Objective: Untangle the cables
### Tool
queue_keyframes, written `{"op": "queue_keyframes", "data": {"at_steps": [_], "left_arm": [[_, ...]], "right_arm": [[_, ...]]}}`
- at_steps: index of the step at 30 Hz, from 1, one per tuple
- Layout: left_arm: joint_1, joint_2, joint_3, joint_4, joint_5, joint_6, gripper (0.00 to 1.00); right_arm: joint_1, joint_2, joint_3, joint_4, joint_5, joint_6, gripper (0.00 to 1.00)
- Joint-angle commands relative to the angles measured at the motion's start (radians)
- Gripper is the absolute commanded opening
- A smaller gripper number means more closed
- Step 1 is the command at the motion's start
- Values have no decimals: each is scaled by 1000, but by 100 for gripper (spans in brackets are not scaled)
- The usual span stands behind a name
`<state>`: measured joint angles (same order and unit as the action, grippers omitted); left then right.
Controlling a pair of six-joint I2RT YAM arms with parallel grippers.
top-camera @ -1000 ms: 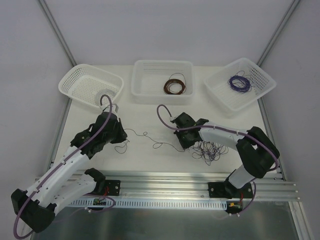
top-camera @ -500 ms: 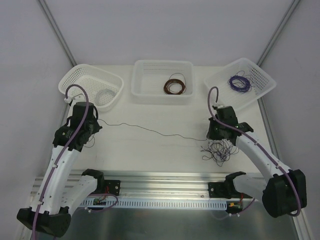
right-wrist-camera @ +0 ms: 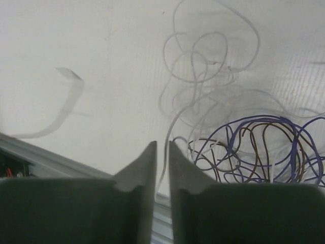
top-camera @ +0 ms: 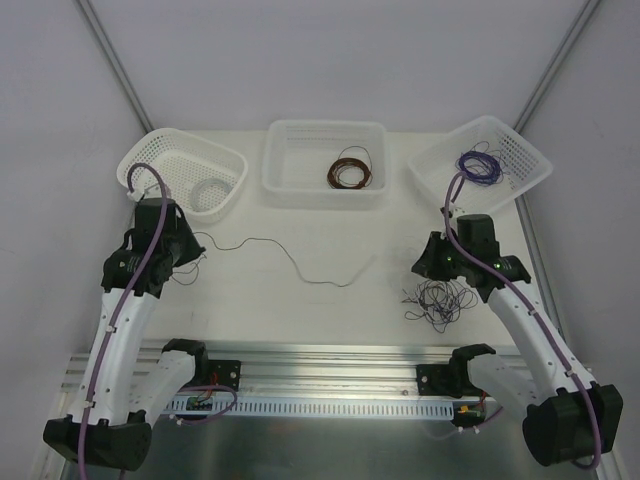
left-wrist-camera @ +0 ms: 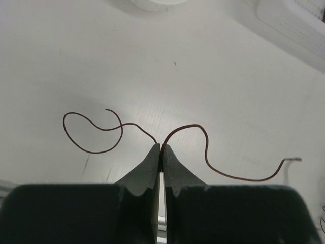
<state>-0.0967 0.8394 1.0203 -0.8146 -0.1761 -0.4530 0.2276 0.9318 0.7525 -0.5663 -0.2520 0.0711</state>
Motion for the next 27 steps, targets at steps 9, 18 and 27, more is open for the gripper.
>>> {"op": "queue_keyframes", "data": {"at_steps": [9,18,27], "left_arm": [[6,0,-187,134,219,60,0],[-1,-13,-102,167,420,54,0],[-15,79,208,204,549,-13,0]], "right_arm": [[73,10,-65,11,8,1,45],[127,-43,-59,-1,46,4,75],[150,-152,-2,-79,57,4,97]]}}
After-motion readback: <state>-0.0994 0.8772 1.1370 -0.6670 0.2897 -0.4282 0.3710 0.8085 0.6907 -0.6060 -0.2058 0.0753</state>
